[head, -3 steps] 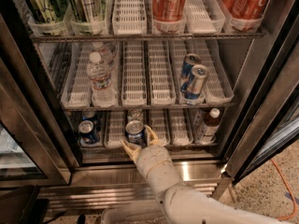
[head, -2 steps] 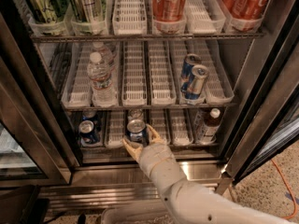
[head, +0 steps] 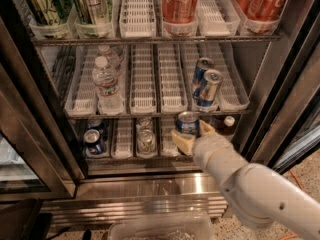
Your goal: Pick pepsi can from bottom shelf of fridge
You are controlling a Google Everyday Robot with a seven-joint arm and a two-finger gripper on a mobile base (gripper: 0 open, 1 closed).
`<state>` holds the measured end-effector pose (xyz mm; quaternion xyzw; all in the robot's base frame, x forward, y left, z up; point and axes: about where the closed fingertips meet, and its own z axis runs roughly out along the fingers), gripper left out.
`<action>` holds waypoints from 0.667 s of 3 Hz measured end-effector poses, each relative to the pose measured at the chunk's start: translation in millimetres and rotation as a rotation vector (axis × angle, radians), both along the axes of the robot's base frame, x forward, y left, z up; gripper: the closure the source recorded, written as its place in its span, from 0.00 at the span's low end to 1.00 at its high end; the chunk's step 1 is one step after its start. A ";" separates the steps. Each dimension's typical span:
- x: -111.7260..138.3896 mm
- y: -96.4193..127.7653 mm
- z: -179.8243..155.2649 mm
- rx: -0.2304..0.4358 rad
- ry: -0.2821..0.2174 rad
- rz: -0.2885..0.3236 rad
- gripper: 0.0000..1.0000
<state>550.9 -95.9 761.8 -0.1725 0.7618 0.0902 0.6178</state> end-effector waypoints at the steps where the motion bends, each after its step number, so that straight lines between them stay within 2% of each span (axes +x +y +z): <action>1: 5.7 -33.0 12.9 -0.020 0.056 0.027 1.00; 2: 0.2 -32.6 18.0 -0.027 0.093 0.123 1.00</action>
Offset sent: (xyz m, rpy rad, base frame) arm -0.0527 0.0262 0.0283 0.0377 0.1674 0.5241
